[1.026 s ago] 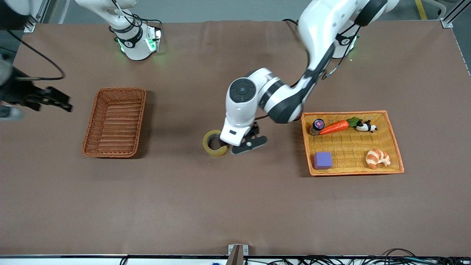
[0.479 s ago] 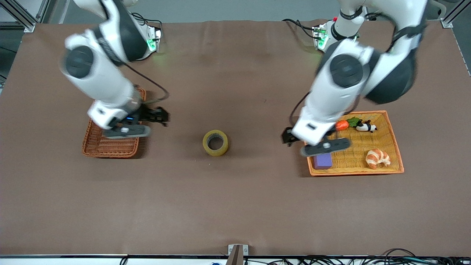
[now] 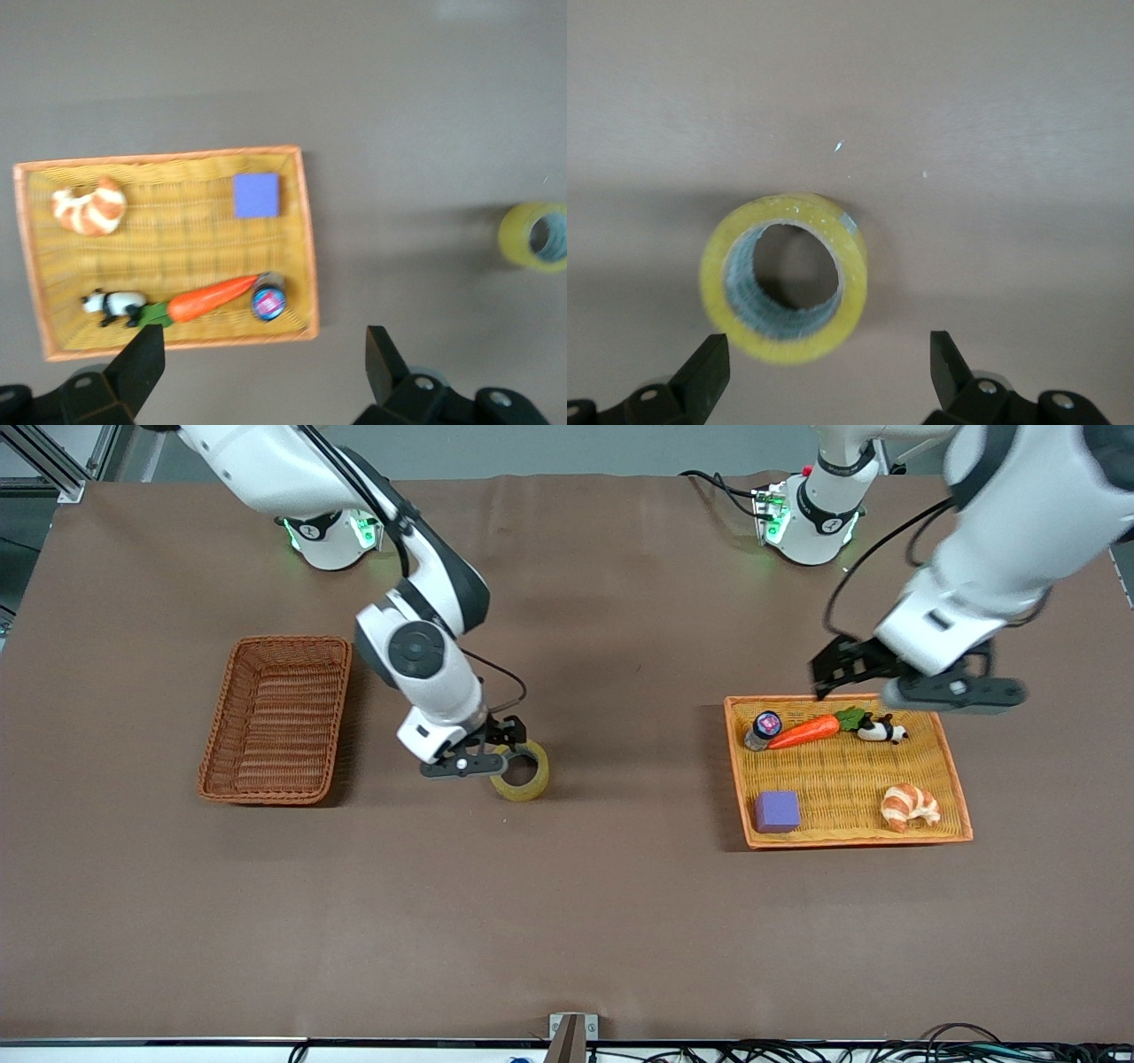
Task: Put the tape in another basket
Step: 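Grasp the tape roll with the right gripper and carry it to the basket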
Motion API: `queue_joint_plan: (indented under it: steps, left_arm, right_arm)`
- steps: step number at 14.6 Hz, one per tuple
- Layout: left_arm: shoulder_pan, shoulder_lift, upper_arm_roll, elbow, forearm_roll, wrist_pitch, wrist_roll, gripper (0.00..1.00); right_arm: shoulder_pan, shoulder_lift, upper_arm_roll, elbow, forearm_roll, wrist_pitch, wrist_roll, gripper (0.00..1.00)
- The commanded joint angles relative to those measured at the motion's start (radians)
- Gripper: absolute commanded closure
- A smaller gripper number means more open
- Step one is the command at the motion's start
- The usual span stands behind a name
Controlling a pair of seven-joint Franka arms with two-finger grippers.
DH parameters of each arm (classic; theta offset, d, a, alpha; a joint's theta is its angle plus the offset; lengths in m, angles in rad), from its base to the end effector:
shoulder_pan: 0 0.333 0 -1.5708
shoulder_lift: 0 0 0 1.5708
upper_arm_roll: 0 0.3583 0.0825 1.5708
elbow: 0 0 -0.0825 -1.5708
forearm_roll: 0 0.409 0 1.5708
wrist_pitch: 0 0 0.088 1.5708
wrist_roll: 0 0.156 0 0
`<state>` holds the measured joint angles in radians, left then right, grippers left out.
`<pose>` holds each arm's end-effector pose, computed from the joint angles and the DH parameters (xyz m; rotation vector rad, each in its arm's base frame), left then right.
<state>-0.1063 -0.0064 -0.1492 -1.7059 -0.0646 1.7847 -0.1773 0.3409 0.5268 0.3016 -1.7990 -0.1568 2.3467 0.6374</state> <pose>0.5758 -0.1596 0.5734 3.0585 -0.1028 0.1067 0.5725 0.4020 0.2411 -3.0824 -0.1085 -0.0290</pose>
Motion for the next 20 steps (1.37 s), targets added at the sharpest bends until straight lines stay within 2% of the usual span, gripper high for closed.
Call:
queue_joint_plan:
  steps: [1, 5, 9, 10, 12, 13, 14, 15, 18, 20]
  left_arm:
    - [-0.006, -0.069, 0.048, -0.051, -0.015, -0.03, 0.071, 0.0]
    - [-0.001, -0.089, 0.097, -0.06, -0.004, -0.03, 0.166, 0.0]
    - [0.04, -0.055, 0.086, -0.02, 0.028, -0.033, 0.182, 0.0]
    - [0.04, -0.041, 0.074, 0.003, 0.07, -0.05, 0.176, 0.0]
    - [0.045, -0.012, 0.047, 0.043, 0.072, -0.064, 0.162, 0.0]
    - [0.045, -0.01, 0.046, 0.046, 0.075, -0.071, 0.154, 0.0]
    - [0.045, -0.009, 0.045, 0.045, 0.077, -0.071, 0.15, 0.0]
    - [0.048, -0.009, 0.04, 0.043, 0.077, -0.071, 0.15, 0.0]
    - [0.063, -0.006, 0.025, 0.046, 0.078, -0.071, 0.148, 0.0]
    - [0.066, -0.006, 0.023, 0.042, 0.078, -0.071, 0.15, 0.0]
  right_arm:
    - [-0.003, 0.068, -0.001, 0.02, -0.058, 0.045, 0.031, 0.0]
    - [-0.006, 0.128, -0.002, 0.029, -0.102, 0.111, 0.033, 0.0]
    - [-0.002, 0.151, -0.002, 0.035, -0.121, 0.115, 0.038, 0.01]
    - [-0.002, 0.16, -0.002, 0.035, -0.142, 0.115, 0.038, 0.09]
    - [-0.002, 0.179, -0.002, 0.036, -0.182, 0.117, 0.038, 0.37]
    - [-0.002, 0.183, -0.002, 0.036, -0.184, 0.115, 0.038, 0.55]
    - [-0.003, 0.183, -0.002, 0.038, -0.181, 0.106, 0.039, 0.82]
    - [-0.005, 0.182, -0.001, 0.049, -0.173, 0.097, 0.048, 1.0]
    - [-0.016, 0.177, 0.001, 0.064, -0.17, 0.073, 0.053, 1.0]
    - [-0.025, 0.168, 0.011, 0.088, -0.158, -0.011, 0.059, 1.0]
